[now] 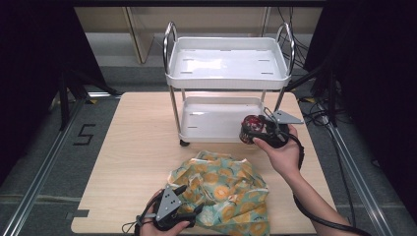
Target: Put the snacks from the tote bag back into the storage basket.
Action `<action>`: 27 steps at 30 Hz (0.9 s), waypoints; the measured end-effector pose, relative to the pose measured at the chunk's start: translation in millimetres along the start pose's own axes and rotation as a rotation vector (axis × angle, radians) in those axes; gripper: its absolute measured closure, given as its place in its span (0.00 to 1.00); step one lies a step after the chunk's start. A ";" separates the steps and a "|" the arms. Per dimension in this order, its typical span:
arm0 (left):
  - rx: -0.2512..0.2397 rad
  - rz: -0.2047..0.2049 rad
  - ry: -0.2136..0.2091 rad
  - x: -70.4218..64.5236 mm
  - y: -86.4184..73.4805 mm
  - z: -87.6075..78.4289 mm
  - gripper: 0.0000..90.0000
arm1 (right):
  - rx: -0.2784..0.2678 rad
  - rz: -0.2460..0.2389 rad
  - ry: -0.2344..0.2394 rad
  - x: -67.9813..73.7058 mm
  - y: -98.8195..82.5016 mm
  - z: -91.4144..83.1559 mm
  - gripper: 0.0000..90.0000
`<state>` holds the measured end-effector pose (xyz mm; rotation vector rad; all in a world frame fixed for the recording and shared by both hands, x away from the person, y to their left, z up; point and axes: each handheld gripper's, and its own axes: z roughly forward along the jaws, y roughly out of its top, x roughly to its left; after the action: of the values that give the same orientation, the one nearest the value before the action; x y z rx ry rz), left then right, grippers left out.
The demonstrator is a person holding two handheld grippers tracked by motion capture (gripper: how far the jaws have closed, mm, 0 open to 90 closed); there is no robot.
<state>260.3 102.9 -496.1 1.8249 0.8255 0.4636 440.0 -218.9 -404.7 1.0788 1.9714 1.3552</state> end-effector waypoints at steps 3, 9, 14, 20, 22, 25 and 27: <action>-0.002 0.024 -0.004 1.5 0.6 -0.3 0.25 | 0.010 0.005 0.003 0.3 0.6 -0.1 0.30; -0.002 0.027 -0.004 1.7 0.6 -0.2 0.25 | 0.009 0.005 -0.004 -0.6 2.2 1.1 0.30; -0.002 -0.003 -0.003 0.3 0.0 -0.1 0.25 | 0.004 0.012 -0.007 -0.3 2.7 2.5 0.30; -0.002 0.026 -0.004 1.6 0.5 -0.2 0.25 | 0.015 -0.002 -0.013 -1.2 3.3 3.9 0.30; -0.002 0.025 -0.007 1.8 0.5 -0.1 0.25 | 0.012 -0.004 -0.020 -1.8 4.5 3.7 0.30; -0.014 -0.002 -0.007 0.4 -0.5 1.3 0.25 | 0.012 -0.007 -0.021 -2.2 5.5 4.2 0.30; -0.003 0.001 0.000 0.2 -0.1 0.0 0.25 | 0.002 -0.013 -0.015 -1.7 6.3 5.0 0.30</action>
<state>260.4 103.1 -496.2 1.8226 0.8236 0.4658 446.9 -216.5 -400.7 1.0722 1.9658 1.3344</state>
